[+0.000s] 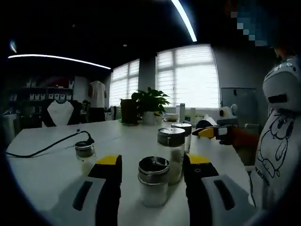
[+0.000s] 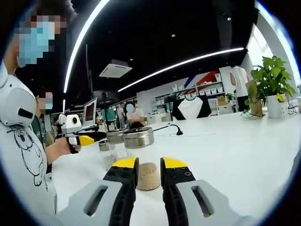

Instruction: Rotate the seasoning bottle until the label or dispensing opening points toward the visible target arrow and the bottle remains upright within the marked orientation range

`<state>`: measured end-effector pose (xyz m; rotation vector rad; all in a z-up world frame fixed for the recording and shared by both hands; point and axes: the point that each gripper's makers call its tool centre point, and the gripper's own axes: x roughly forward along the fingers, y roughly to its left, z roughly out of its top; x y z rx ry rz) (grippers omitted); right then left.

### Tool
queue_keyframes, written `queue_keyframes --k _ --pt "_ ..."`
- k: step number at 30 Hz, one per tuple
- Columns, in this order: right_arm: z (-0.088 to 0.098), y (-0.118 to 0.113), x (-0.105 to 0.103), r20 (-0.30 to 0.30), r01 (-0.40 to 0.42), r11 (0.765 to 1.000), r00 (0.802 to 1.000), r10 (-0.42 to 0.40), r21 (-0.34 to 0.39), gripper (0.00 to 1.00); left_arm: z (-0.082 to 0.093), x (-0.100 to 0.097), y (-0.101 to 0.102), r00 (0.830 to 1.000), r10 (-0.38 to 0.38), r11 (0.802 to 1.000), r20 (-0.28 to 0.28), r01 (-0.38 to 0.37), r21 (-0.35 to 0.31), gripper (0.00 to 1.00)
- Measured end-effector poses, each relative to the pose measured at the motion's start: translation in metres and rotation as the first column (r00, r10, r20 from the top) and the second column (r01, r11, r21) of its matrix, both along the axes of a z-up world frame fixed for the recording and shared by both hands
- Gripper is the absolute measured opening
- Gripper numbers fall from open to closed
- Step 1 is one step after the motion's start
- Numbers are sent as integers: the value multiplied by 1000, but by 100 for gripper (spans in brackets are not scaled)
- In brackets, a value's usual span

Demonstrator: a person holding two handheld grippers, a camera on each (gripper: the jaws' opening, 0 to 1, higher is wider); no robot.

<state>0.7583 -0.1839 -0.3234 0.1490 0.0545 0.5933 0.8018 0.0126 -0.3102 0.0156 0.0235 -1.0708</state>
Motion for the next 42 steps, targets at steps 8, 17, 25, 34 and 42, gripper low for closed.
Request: queue_keyframes --k 8,17,25,34,42 --pt "-1 2 -2 1 -4 1000 1000 4 7 15 -1 0 -4 999 -34 999 -33 33 -5 46" --pt "-1 0 -3 5 -2 1000 1000 2 15 14 -4 4 -2 996 -85 996 -42 85 -10 40" --pt "-1 0 -3 4 -6 1000 1000 6 12 14 -5 9 -2 991 -120 993 -65 120 -12 46" --pt "-3 1 -1 -5 -11 1000 1000 11 -2 14 -1 6 -7 981 -184 983 -64 182 -31 50" --pt "-2 1 0 -5 -15 1000 1000 15 -7 14 -10 1 -16 966 -238 971 -104 238 -11 50"
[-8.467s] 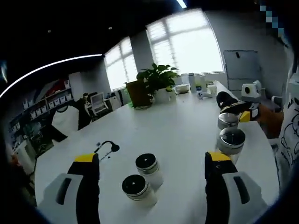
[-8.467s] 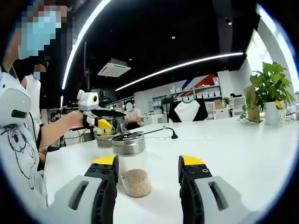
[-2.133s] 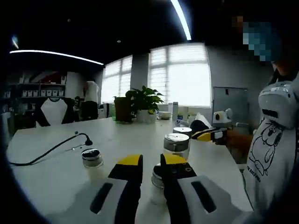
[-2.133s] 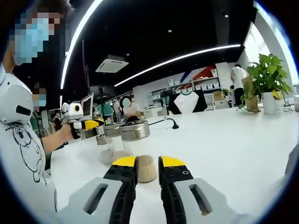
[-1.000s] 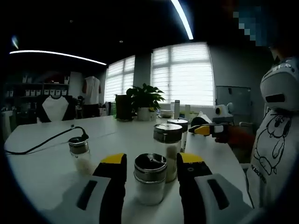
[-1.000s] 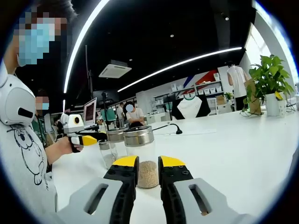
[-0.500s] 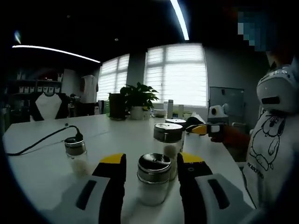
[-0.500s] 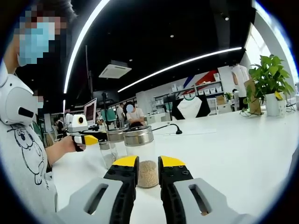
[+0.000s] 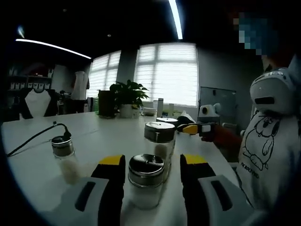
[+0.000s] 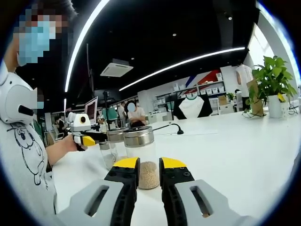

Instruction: Rotate the seasoning bottle until the label or dispensing opening points toward the visible target arrow and the bottle remains upright within the marked orientation range

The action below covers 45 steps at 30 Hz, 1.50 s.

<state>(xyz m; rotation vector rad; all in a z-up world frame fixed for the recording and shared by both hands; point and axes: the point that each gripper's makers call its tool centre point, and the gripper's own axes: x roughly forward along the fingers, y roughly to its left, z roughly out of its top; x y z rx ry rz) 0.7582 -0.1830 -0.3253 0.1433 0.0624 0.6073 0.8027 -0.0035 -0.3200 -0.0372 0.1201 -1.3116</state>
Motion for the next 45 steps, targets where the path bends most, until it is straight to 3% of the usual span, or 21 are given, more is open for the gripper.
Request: queue_keyframes --k 3,7,13,25,30,36,45 --pt "-1 0 1 -2 -1 1000 1000 1 -3 14 -1 2 -1 1000 2 1000 4 -2 13 48" --pt "-1 0 1 -3 0 1000 1000 0 1 14 -5 2 1 999 4 998 49 -7 64 38" --pt "-4 -2 0 -9 9 1000 1000 -9 -7 14 -5 6 2 999 20 998 28 -21 51 33" --pt "-2 -9 0 -4 44 999 999 -44 0 9 -5 3 1 995 86 991 41 -90 101 33" --pt "-2 -10 1 -2 50 999 999 -50 10 7 -6 5 3 980 194 974 48 -199 113 32" --pt "-1 -11 -1 -1 52 999 999 -52 17 7 -5 5 6 959 282 956 37 -284 72 32" --pt "0 -11 -3 2 55 998 998 -55 18 6 -4 5 6 951 305 950 57 -308 56 33"
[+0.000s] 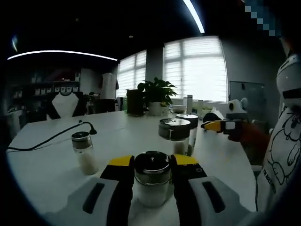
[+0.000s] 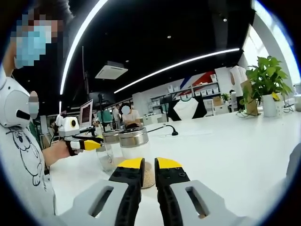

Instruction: Rotate the seasoning bottle until the label or dispensing opening points toward the visible target arrow and the bottle remains upright within the marked orientation range

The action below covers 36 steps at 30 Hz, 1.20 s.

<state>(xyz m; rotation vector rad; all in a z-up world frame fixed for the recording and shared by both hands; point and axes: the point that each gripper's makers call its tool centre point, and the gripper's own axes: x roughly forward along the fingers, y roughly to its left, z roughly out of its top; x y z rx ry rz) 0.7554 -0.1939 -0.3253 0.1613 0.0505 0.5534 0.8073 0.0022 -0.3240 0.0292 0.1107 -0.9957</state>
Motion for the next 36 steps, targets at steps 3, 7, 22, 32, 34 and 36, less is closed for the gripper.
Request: queue_keyframes --k 3,7,22,32,34,36 --pt "1 0 -1 0 0 1000 1000 0 0 6 -1 -2 -1 996 -44 998 83 40 56 34" --pt "1 0 -2 0 1 1000 1000 -1 0 6 2 -8 -5 994 -77 997 77 75 32 51" --pt "9 5 -3 8 -36 998 999 36 42 6 4 -12 -8 955 -298 954 15 298 -25 58" --pt "8 8 -3 5 -42 998 999 42 45 6 5 -10 -9 937 -349 937 14 349 -7 47" --pt "8 7 -3 3 -38 998 999 38 46 6 3 -9 -9 937 -349 937 17 349 7 46" --pt "7 5 -4 1 -33 998 999 33 47 6 2 -8 -9 938 -347 938 18 347 18 44"
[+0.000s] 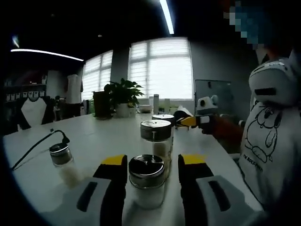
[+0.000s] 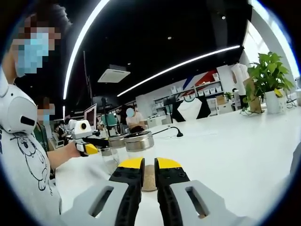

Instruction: Rotate the seasoning bottle until the label or dispensing opening points toward the visible target arrow and the bottle remains upright within the marked orientation range

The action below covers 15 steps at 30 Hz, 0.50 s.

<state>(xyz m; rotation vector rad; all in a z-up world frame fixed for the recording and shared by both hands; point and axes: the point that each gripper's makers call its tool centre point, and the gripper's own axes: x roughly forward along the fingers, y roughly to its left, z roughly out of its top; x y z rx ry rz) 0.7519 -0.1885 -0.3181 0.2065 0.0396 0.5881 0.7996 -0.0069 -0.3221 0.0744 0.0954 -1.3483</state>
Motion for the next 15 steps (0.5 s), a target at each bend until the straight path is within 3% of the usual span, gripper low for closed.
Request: queue_keyframes --k 8,15 --pt "-1 -3 -1 -1 8 1000 1000 -8 4 6 0 3 1 1000 8 1000 17 -8 10 33" --pt "1 -3 0 3 10 1000 1000 -10 8 6 0 4 2 1000 16 1000 19 -17 17 33"
